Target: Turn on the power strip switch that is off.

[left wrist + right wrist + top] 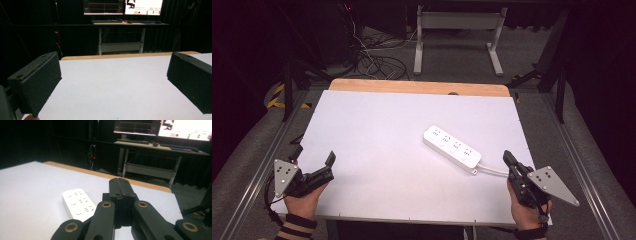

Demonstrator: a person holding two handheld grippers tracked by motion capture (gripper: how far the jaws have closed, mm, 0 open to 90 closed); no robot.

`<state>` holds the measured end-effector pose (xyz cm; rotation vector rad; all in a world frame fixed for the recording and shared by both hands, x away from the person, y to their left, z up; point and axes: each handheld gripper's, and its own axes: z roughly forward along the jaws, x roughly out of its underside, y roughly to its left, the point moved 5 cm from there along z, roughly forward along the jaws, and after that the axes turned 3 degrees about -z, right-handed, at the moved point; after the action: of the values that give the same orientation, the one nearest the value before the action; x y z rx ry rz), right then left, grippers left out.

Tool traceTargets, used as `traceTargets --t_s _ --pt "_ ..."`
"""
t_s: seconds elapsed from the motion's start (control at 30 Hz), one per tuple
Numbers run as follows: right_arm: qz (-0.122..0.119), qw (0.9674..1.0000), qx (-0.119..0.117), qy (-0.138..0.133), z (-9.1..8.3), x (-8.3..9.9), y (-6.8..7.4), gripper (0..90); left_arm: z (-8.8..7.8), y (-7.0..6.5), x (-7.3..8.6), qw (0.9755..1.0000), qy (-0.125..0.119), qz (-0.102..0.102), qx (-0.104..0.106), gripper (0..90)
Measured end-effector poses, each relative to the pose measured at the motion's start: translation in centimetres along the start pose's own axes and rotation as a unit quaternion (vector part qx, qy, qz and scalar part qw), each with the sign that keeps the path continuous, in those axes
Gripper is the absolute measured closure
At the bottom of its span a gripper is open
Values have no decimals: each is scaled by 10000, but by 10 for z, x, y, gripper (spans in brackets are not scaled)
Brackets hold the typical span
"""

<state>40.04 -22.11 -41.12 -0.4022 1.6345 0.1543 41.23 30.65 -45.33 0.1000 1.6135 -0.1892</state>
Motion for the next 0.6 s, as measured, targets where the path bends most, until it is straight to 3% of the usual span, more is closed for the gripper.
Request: traceTargets --t_s 0.17,0.37,0.4,0.43,0.6 --pt "-343 9982 -307 375 12 -16 18 900 0 0 0 10000 8 -2 -4 0" --pt "-354 9950 -606 708 31 -26 31 900 -1 1 0 10000 4 11 -26 0" --pt "-434 9930 -716 834 41 -29 38 900 -1 1 0 10000 6 14 -44 0" --pt "-434 9930 -716 834 41 -29 38 900 -1 1 0 10000 7 21 -54 0" --pt "-421 9838 -932 1474 70 -22 52 900 -2 2 -1 10000 -17 30 -73 0"
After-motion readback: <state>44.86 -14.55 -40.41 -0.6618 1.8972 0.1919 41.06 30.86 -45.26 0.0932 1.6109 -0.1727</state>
